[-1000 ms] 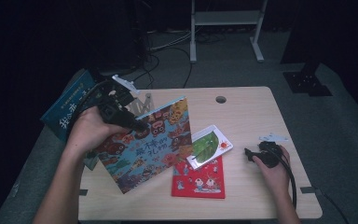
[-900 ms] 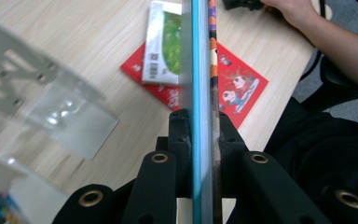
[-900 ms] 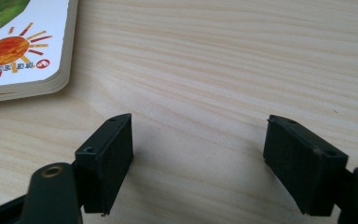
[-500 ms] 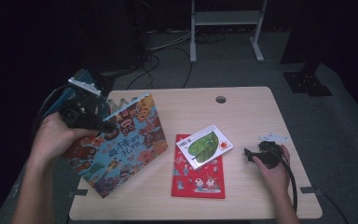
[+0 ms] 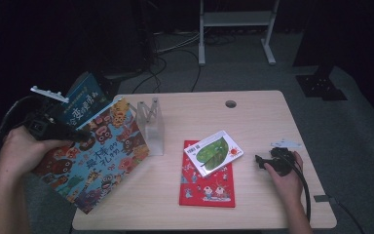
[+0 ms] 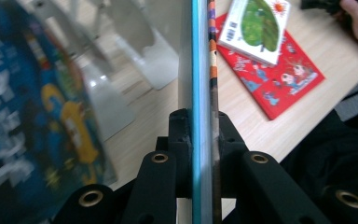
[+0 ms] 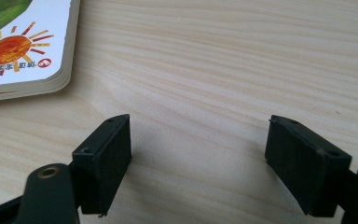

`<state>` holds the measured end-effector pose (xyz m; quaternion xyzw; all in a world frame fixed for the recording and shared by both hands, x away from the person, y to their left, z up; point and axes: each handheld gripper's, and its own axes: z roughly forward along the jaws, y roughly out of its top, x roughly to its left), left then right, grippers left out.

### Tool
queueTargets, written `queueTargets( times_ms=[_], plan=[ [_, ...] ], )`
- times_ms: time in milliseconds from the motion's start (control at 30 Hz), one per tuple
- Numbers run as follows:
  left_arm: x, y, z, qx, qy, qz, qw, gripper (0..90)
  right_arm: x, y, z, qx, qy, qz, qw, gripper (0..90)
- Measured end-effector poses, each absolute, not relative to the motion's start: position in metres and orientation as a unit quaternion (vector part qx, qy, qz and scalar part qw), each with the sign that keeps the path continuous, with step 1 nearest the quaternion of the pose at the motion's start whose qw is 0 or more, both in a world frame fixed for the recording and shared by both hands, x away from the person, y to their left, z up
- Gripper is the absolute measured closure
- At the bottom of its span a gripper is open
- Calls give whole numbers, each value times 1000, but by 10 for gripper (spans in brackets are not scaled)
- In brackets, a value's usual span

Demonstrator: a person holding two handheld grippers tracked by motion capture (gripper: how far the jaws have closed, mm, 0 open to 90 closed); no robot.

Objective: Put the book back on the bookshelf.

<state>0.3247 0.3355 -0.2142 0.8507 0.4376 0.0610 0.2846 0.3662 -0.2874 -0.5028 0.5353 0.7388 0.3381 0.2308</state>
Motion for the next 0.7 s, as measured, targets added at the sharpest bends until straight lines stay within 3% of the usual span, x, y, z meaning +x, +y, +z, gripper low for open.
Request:
queueTargets(
  times_ms=[700],
  plan=[
    [338, 369, -228, 818, 514, 86, 243, 804, 367, -288, -503, 536, 738, 338, 232, 224]
  ],
)
